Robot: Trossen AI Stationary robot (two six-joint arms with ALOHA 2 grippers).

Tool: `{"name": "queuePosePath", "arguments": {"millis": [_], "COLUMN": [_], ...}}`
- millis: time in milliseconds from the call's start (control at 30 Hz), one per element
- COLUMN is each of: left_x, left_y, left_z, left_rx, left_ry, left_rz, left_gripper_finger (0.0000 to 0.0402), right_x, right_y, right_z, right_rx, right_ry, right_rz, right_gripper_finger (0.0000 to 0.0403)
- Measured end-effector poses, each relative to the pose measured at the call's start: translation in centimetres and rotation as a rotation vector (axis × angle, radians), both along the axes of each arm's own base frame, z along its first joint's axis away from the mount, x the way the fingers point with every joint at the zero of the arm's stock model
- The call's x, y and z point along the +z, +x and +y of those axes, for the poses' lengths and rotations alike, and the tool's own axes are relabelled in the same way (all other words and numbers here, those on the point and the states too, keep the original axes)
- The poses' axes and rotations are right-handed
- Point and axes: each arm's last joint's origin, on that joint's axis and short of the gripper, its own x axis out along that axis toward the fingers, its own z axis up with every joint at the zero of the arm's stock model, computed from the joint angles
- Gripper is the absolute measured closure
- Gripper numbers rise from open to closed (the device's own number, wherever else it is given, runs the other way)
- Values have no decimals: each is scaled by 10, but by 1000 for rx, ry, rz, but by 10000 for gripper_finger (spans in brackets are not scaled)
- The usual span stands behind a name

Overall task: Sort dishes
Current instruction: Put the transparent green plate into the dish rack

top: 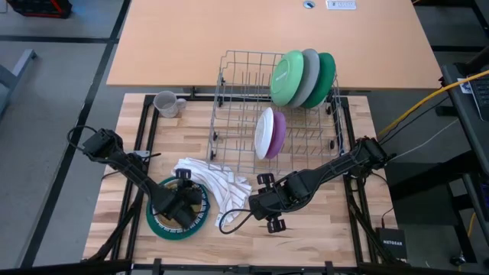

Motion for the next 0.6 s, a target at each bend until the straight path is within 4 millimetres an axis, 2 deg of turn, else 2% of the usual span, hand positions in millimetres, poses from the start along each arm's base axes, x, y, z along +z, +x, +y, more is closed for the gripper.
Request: {"name": "queuePosePath", "arguments": {"millis": [500, 600], "left_x": [0, 8], "left_y": [5, 2], "left_z": [9, 7], "left_rx": [35, 49], "left_ry": [6, 7], "left_rz": [8, 5], "left_gripper_finger": [291, 291], "right_x": [0, 0], "right_y": [0, 0], "right_z": [0, 0], "right_rx": [0, 0], "right_ry": [0, 0], "right_rz": [0, 0], "right_gripper_finger": [274, 274]}}
